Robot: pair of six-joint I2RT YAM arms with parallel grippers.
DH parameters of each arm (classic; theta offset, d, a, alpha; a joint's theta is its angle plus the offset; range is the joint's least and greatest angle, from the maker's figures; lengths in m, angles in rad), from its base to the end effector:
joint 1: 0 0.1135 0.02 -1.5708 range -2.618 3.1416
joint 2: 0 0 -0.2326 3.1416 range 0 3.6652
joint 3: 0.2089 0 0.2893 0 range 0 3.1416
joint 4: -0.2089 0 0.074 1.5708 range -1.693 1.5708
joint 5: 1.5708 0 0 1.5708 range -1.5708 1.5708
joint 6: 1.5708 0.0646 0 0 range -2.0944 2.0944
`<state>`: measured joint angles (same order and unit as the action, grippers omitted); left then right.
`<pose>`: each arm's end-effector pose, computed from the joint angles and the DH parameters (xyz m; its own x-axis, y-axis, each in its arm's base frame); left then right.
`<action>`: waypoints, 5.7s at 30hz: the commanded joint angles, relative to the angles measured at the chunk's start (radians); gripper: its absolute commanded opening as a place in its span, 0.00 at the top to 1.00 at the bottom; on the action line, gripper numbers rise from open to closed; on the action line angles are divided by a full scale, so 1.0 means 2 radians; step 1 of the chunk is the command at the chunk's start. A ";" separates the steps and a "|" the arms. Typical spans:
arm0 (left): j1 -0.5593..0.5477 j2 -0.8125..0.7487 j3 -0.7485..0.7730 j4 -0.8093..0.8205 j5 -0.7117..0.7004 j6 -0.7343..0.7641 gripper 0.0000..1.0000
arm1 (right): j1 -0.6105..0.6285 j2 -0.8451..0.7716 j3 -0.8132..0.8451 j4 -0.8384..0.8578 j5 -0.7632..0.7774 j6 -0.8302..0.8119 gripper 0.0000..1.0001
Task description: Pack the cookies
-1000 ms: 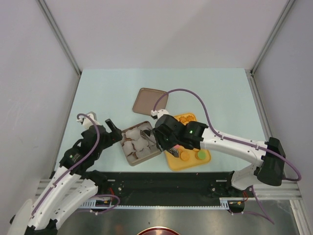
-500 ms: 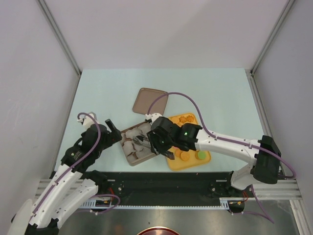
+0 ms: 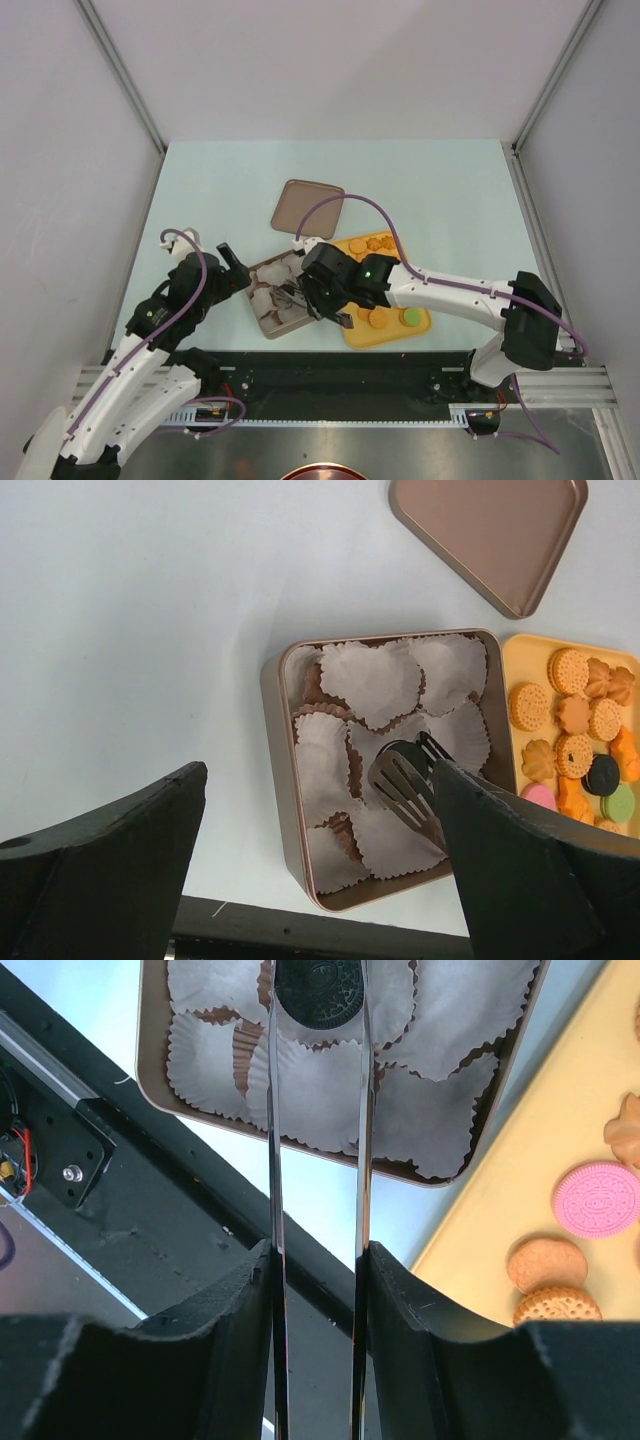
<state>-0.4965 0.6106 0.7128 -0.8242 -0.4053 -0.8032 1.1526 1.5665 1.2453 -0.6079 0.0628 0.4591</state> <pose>0.1923 -0.0752 0.2473 -0.5313 -0.4642 -0.7087 -0.2948 0.8855 -0.3591 0.1618 0.3542 0.2027 -0.6890 -0.4614 -0.5589 -0.6597 0.7185 0.2202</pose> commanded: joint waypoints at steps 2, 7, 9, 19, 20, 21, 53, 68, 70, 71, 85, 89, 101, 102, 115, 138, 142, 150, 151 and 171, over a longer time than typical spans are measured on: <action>0.004 0.002 0.001 0.019 0.008 0.007 0.00 | 0.000 0.001 0.006 0.017 0.003 -0.005 0.51; 0.004 0.003 0.001 0.019 0.009 0.007 0.00 | 0.000 -0.006 0.009 0.017 0.013 -0.004 0.36; 0.004 0.002 0.001 0.019 0.009 0.007 0.00 | 0.000 -0.006 0.013 0.015 0.016 -0.004 0.34; 0.004 0.002 0.000 0.025 0.012 0.008 0.00 | -0.038 -0.106 0.031 -0.068 0.099 -0.003 0.34; 0.004 0.002 -0.001 0.027 0.016 0.009 0.00 | -0.046 -0.121 0.025 -0.078 0.105 -0.005 0.35; 0.004 0.005 -0.001 0.029 0.018 0.009 0.00 | -0.059 -0.145 0.019 -0.096 0.110 -0.006 0.36; 0.004 0.064 -0.020 0.089 0.078 0.018 0.00 | -0.151 -0.169 -0.093 -0.040 0.051 -0.013 0.39; 0.004 0.060 -0.020 0.075 0.065 0.024 0.00 | -0.166 -0.076 -0.074 0.008 0.021 -0.046 0.40; 0.004 0.061 -0.020 0.076 0.065 0.023 0.00 | -0.165 -0.072 -0.067 0.008 0.021 -0.048 0.40; 0.004 0.061 -0.020 0.076 0.066 0.023 0.00 | -0.164 -0.072 -0.066 0.009 0.019 -0.049 0.40; 0.004 0.067 -0.027 0.085 0.070 0.023 0.00 | -0.160 -0.055 -0.075 -0.001 0.014 -0.045 0.42; 0.004 0.064 -0.030 0.086 0.071 0.022 0.00 | -0.160 -0.056 -0.080 -0.005 0.015 -0.044 0.44; 0.004 0.064 -0.030 0.089 0.072 0.020 0.00 | -0.154 -0.082 -0.074 -0.024 0.032 -0.037 0.59; 0.004 0.064 -0.030 0.088 0.072 0.020 0.00 | -0.153 -0.091 -0.071 -0.025 0.035 -0.037 0.60; 0.004 0.055 -0.013 0.072 0.050 0.022 0.00 | -0.131 -0.110 0.049 -0.081 0.073 -0.049 0.61; 0.007 0.017 -0.011 0.052 0.035 0.018 0.00 | -0.050 0.039 0.127 -0.018 0.011 -0.064 0.61; 0.007 0.014 -0.012 0.049 0.034 0.019 0.00 | -0.049 0.060 0.137 -0.013 0.000 -0.065 0.61; 0.008 0.012 -0.012 0.048 0.035 0.019 0.00 | -0.050 0.090 0.151 -0.009 -0.011 -0.072 0.61; 0.008 0.013 -0.013 0.049 0.035 0.020 0.00 | -0.051 0.091 0.151 -0.007 -0.012 -0.072 0.60; 0.009 0.023 -0.008 0.052 0.037 0.021 0.00 | -0.065 0.038 0.157 -0.037 0.031 -0.074 0.40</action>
<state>-0.4877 0.6548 0.6548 -0.7216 -0.3191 -0.7769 1.0401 1.7592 1.5169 -0.6655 0.0528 0.3202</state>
